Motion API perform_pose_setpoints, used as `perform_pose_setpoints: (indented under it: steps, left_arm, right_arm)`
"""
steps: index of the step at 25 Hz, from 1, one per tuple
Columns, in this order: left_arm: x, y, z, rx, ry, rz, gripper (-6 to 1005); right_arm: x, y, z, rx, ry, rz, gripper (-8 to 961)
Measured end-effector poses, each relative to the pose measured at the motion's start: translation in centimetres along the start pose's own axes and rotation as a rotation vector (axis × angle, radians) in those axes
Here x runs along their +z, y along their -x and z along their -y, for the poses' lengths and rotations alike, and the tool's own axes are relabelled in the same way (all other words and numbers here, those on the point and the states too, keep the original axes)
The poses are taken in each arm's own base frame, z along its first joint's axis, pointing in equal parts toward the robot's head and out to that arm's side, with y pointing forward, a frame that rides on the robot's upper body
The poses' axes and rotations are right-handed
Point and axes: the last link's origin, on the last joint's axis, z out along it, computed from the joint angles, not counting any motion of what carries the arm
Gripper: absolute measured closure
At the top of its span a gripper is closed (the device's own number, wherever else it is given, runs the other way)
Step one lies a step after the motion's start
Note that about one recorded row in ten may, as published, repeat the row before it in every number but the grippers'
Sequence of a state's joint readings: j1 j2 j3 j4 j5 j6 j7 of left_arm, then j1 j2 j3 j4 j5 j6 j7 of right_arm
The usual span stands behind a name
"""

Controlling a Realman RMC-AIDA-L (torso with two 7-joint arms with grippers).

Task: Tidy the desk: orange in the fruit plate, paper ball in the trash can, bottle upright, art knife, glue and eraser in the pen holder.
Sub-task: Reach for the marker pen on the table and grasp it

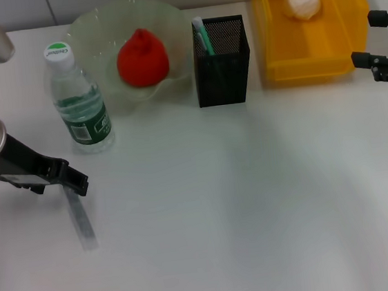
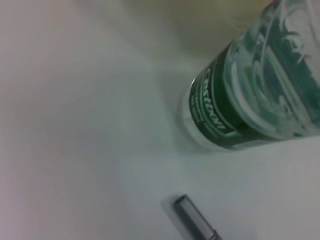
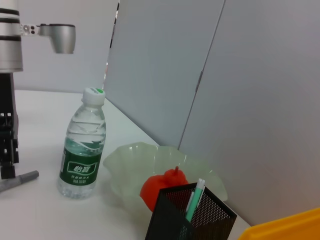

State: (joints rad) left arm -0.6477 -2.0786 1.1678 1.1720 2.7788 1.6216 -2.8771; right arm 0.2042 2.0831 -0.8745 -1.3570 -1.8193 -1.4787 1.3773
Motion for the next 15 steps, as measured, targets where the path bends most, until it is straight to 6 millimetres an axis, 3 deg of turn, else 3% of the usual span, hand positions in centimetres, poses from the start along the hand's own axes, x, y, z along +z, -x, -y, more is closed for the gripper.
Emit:
perform_pose_setpoints:
  steps: [15]
  left_arm:
    - [1.2,-0.9,-0.7,0.059,-0.061,0.036,239]
  right_arm:
    - [0.0,0.0,0.1,0.003,-0.010,0.002,315]
